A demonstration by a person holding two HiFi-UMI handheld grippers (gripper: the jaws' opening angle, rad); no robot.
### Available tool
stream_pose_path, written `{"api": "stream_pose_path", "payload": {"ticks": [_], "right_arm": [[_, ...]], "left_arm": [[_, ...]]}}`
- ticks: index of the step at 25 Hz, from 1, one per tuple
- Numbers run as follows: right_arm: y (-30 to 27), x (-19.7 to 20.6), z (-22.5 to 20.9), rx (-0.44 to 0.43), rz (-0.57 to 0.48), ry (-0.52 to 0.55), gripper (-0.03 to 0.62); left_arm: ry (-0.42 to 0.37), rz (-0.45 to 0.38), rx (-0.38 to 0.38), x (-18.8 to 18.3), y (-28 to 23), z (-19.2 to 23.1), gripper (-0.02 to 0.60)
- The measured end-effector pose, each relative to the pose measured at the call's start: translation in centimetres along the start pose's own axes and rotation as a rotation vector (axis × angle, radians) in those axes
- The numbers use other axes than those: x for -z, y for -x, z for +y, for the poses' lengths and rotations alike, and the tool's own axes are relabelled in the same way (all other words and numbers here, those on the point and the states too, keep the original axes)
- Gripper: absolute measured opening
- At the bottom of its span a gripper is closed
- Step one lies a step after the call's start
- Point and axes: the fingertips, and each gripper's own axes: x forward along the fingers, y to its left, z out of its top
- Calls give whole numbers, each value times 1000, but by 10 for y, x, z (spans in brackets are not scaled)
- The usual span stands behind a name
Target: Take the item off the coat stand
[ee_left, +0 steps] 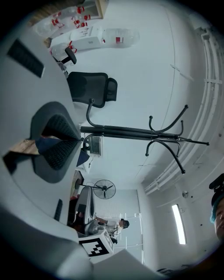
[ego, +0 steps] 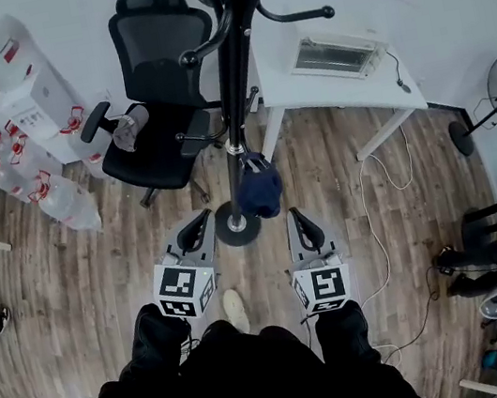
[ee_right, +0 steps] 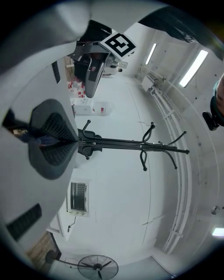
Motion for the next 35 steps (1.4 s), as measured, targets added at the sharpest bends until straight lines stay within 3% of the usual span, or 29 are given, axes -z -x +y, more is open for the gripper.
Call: {"api": "stream_pose_path", "payload": {"ticks": [2, 4, 8, 15, 22, 27, 35], "right_arm": [[-10, 11, 0, -13, 23, -9, 46], [-20, 23, 1, -33, 46, -23, 135], [-42, 42, 1, -42, 84, -32, 195], [-59, 75, 0, -51, 148, -39, 241], [-76, 93, -1, -43, 194, -47, 237], [-78, 103, -4, -29, 213, -42, 135], [-74, 99, -2, -19, 210, -18, 78]], "left_arm": [[0, 14, 15, 5, -11, 2, 23], [1, 25, 31, 9, -20, 5, 23], [2, 48, 45, 16, -34, 15, 23], [12, 84, 50, 34, -42, 19, 23], [16, 105, 43, 38, -49, 32, 23], [20, 109, 42, 42, -53, 34, 23], [19, 109, 41, 42, -49, 33, 23]]}}
